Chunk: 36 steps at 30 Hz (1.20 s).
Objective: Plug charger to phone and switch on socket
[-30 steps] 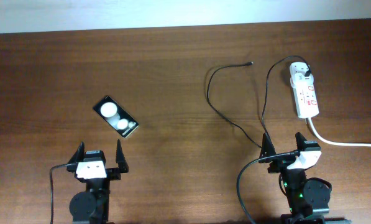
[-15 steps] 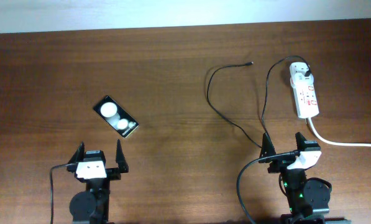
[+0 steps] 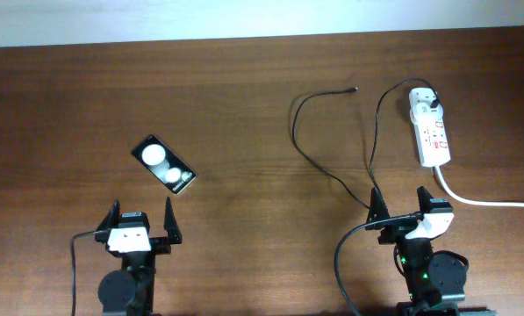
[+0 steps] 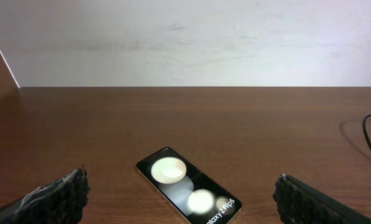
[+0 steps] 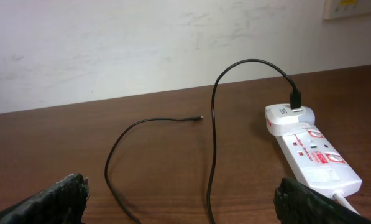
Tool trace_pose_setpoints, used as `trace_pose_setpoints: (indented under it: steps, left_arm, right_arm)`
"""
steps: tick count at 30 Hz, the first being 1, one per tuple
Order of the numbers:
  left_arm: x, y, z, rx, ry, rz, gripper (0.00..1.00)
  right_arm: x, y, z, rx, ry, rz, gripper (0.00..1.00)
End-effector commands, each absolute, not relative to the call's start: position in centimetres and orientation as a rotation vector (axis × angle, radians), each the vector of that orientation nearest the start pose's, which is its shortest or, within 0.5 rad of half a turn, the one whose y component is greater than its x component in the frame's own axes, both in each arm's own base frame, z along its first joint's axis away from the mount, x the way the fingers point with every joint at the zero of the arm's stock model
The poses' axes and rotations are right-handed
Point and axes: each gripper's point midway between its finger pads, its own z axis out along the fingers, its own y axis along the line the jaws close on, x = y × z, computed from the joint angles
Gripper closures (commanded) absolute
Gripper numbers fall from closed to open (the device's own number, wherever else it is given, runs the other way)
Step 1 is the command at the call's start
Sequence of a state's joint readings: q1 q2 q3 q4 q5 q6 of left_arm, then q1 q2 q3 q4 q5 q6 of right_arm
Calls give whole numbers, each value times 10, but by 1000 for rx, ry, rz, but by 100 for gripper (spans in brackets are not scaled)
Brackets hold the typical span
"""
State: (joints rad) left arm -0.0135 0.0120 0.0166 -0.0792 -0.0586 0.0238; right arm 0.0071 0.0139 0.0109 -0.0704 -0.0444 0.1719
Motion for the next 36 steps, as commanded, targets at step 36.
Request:
trace_pose_setpoints:
  steps: [36]
  left_arm:
    - [208,7,314,-20,1017,53,1]
  right_arm:
    - [246,7,157,102,1643,156,1]
